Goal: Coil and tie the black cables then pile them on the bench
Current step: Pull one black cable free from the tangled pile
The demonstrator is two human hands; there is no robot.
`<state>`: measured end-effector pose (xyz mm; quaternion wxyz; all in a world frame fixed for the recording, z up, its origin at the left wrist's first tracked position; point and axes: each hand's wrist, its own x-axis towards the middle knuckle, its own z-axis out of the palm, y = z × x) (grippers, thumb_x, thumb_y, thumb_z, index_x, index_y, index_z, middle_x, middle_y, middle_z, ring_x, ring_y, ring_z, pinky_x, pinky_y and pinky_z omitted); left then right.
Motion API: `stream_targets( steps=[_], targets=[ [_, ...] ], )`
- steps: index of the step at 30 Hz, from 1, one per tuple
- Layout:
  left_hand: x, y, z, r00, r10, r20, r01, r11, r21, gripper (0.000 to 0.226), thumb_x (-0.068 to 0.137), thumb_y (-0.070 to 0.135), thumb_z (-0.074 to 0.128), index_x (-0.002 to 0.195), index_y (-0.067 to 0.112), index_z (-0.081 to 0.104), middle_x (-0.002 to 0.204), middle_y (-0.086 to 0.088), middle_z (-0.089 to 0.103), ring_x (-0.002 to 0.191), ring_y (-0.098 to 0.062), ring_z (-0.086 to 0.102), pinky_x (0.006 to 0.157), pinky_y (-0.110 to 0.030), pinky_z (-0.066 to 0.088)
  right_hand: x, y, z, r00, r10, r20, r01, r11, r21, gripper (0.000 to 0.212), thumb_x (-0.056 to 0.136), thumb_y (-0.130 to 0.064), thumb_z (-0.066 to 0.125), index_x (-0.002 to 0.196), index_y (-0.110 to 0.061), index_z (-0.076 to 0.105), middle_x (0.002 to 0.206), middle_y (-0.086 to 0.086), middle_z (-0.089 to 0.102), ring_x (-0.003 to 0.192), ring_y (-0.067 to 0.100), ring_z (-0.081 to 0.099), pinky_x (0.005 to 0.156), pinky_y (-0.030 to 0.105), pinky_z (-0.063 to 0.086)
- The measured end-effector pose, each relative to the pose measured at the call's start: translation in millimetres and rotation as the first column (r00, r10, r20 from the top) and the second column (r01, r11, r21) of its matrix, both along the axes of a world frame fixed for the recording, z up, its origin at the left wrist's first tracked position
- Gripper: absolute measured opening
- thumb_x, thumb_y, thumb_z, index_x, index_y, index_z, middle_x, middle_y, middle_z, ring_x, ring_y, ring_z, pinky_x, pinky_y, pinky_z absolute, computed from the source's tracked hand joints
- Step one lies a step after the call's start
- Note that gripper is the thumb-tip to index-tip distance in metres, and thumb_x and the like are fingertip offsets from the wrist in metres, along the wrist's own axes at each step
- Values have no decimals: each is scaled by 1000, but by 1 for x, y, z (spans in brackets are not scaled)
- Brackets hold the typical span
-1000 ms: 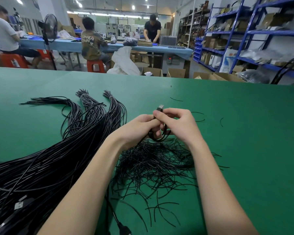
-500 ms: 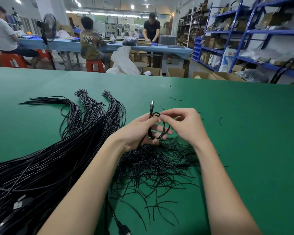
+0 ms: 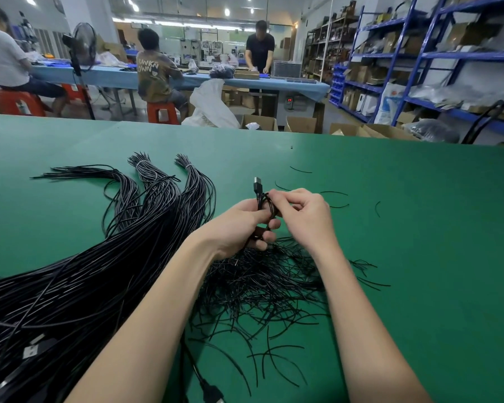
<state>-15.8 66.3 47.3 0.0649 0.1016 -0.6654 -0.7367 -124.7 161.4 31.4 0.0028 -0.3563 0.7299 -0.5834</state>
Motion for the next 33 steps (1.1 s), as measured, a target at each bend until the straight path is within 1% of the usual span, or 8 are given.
stream_targets(
  steps=[3, 5, 10, 16, 22, 26, 29, 33],
  targets=[
    [-3, 0, -2, 998, 54, 43, -48, 990, -131, 30, 111, 22, 32, 127, 17, 57, 68, 8, 41, 52, -5, 37, 45, -16, 28, -1, 5, 9, 1000, 26, 12, -27, 985, 168, 32, 91, -59, 66, 67, -41, 75, 76, -14, 71, 72, -3, 58, 62, 13, 41],
    [-5, 2, -2, 995, 89, 43, -77, 973, -218, 34, 108, 16, 31, 113, 29, 63, 69, 6, 39, 51, -6, 33, 45, -17, 26, 2, 3, 13, 1000, 22, 1, -22, 978, 209, 35, 84, -68, 66, 73, -37, 79, 73, -14, 75, 75, -9, 61, 61, 7, 43],
    [-8, 4, -5, 991, 112, 68, -73, 904, -422, 29, 105, 10, 32, 117, 21, 56, 70, 7, 35, 54, -6, 32, 48, -17, 31, 7, -4, 10, 998, -20, -60, 33, 971, 235, 40, 90, -53, 68, 79, -17, 80, 69, 1, 74, 75, 12, 64, 63, 15, 44],
    [-12, 5, -10, 997, 67, 36, -63, 993, -96, 26, 109, 18, 33, 87, 16, 46, 69, 4, 38, 54, -7, 34, 49, -20, 29, 3, -6, 5, 998, -63, 2, 62, 985, 164, 28, 93, -36, 69, 71, -22, 79, 49, -22, 63, 54, -11, 57, 53, 4, 38],
    [-14, 5, -14, 987, 150, 58, -149, 989, -21, 23, 110, 18, 34, 92, 12, 46, 73, 2, 53, 55, -6, 43, 51, -20, 39, -4, -3, -3, 988, -57, 143, 32, 985, 171, 35, 95, -36, 68, 68, -15, 75, 47, -10, 58, 50, 6, 49, 56, 21, 42],
    [-15, 6, -16, 980, 197, 37, -175, 932, -319, 18, 108, 17, 38, 90, 14, 37, 80, -6, 51, 54, -9, 40, 51, -22, 39, -7, -5, -5, 958, -59, 280, 28, 993, 117, 33, 94, -32, 71, 65, -18, 74, 49, -8, 59, 48, 10, 56, 65, 24, 47],
    [-18, 5, -16, 966, 258, -21, -213, 745, -632, 18, 104, 20, 48, 88, 13, 44, 71, 2, 59, 53, -11, 46, 59, -25, 41, -12, -3, -7, 968, -94, 232, 59, 986, 153, 36, 95, -30, 69, 60, -24, 72, 44, -12, 60, 46, 0, 64, 55, 16, 44],
    [-20, 11, -16, 917, 366, -156, -365, 614, -700, 23, 98, 21, 61, 75, 20, 62, 57, 11, 64, 43, 2, 49, 52, -16, 40, -19, -1, -11, 923, -93, 374, 71, 995, 72, 32, 92, -26, 73, 60, -23, 73, 49, -7, 66, 52, 4, 67, 75, 28, 56]
  ],
)
